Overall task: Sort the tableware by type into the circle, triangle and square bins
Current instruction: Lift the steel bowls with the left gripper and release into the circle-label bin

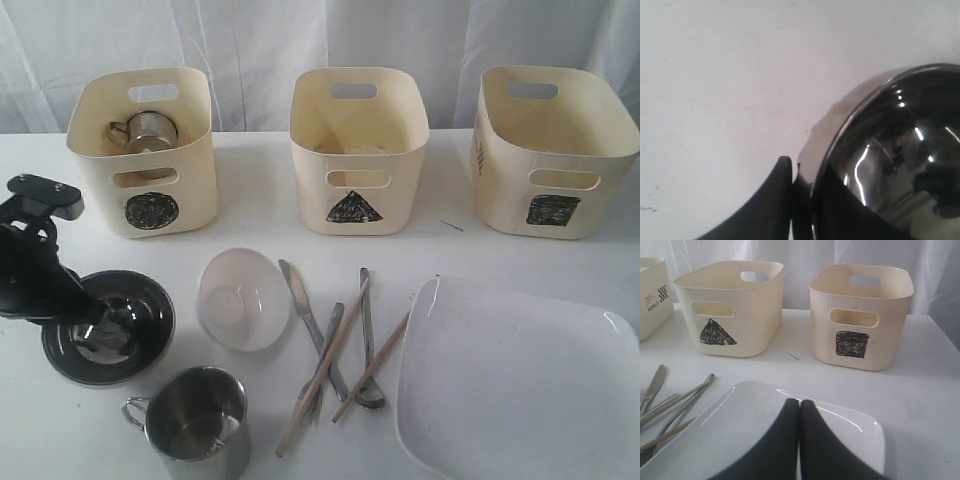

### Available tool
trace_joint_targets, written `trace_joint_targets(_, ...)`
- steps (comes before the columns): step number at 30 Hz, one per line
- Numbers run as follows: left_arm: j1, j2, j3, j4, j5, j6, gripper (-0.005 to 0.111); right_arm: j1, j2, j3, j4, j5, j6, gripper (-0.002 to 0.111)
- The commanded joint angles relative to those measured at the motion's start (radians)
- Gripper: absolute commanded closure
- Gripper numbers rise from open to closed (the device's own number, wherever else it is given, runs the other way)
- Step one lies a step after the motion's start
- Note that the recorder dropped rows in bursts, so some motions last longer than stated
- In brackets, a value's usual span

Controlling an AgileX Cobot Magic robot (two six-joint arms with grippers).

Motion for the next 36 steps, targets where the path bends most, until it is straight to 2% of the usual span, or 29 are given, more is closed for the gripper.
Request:
trace_joint_targets(1, 0.035, -0.078, -0.016, -0.001, 0.025, -0.013, 0.107, -0.004, -0.006, 0.006, -0.001, -0.008, 0.000, 0.108)
trace_joint_targets(5, 0.035, -0.148, -0.108, -0.001, 0.040, -0.031, 0.107, -0.004, -0.006, 0.006, -0.001, -0.008, 0.000, 0.108)
trace_joint_targets(8, 0.035, -0.157, -0.248, -0.001, 0.028, -0.028, 0.107, -0.004, -0.006, 0.006, -0.001, -0.008, 0.000, 0.108)
trace_joint_targets(11, 0.035, -0.145, -0.367, 0.031, -0.077, -0.028, 0.107, -0.004, -0.006, 0.006, -0.001, -0.008, 0.000, 0.108)
trace_joint_targets(17, 0.035, 0.088, -0.661, 0.094, -0.068, -0.028, 0.107, -0.004, -0.006, 0.006, -0.001, -0.008, 0.000, 0.108)
trace_joint_targets(20, 0.035, 0.194, -0.748, 0.094, -0.068, -0.028, 0.107, -0.004, -0.006, 0.006, -0.001, -0.008, 0.000, 0.108)
trace_joint_targets(28, 0.042, 0.407, -0.879, 0.101, -0.089, -0.028, 0.107, -0.004, -0.006, 0.006, -0.001, -0.008, 0.050, 0.108)
trace_joint_targets(36, 0.065, 0.473, -0.893, 0.101, -0.031, -0.028, 0.107, -0.004, -0.006, 0.006, -0.001, -0.008, 0.050, 0.108)
